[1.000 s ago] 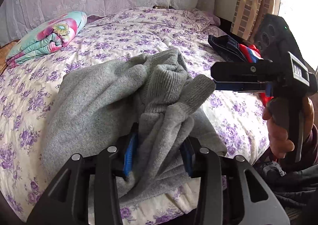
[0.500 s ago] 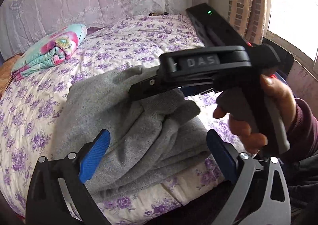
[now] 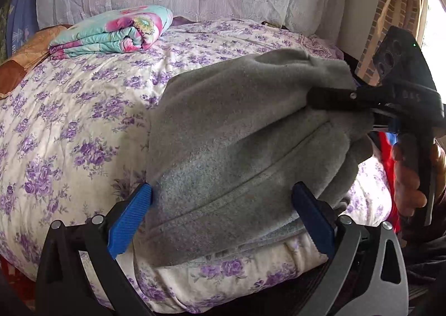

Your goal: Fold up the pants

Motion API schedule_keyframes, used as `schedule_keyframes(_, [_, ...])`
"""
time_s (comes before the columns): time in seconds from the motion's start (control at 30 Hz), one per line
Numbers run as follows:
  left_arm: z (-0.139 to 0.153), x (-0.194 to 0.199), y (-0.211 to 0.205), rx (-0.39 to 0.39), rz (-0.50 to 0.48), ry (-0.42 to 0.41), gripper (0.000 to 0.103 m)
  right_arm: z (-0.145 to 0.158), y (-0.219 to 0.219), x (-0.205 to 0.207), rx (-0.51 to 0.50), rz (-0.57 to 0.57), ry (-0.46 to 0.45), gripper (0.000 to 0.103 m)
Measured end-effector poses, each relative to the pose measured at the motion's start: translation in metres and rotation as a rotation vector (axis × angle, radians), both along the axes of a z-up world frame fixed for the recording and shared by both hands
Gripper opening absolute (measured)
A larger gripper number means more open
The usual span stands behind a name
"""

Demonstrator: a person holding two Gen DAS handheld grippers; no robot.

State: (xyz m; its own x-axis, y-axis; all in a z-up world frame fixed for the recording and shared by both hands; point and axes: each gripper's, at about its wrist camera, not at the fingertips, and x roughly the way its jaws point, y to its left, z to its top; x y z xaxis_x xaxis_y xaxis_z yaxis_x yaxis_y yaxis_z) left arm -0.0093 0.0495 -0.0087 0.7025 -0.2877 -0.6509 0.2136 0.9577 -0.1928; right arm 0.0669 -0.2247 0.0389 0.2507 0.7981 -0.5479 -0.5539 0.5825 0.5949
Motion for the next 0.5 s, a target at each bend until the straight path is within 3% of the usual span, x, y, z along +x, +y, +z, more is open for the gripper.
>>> schedule_keyframes(0.07, [0.007,-0.005,-0.004,-0.009,-0.034,-0.024,0.098,0.013,-0.011,-0.008,-0.019,-0.013,-0.012,0.044])
schedule_keyframes(0.13, [0.006,-0.004,-0.009,0.002,-0.060,-0.023,0.098,0.001,-0.022,-0.005,-0.057,-0.044,0.035,0.045])
schedule_keyframes(0.2, [-0.007,0.005,-0.015,0.039,-0.060,0.016,0.098,-0.036,-0.026,0.008,-0.127,-0.071,0.134,0.048])
schedule_keyframes(0.23, [-0.017,0.011,-0.018,0.057,-0.060,0.048,0.098,-0.061,-0.024,0.014,-0.166,-0.079,0.183,0.056])
schedule_keyframes(0.3, [-0.035,0.018,-0.022,0.099,-0.048,0.085,0.099,-0.089,-0.026,0.018,-0.120,-0.074,0.220,0.063])
schedule_keyframes(0.33, [-0.038,0.018,-0.022,0.098,-0.045,0.091,0.099,-0.088,-0.029,0.017,-0.094,-0.070,0.223,0.066])
schedule_keyframes(0.4, [-0.033,0.014,-0.016,0.072,-0.048,0.096,0.099,-0.068,-0.032,0.011,-0.139,-0.075,0.194,0.069])
schedule_keyframes(0.5, [-0.014,0.001,-0.006,0.034,-0.055,0.074,0.098,-0.013,-0.049,-0.006,-0.221,-0.182,-0.015,0.071])
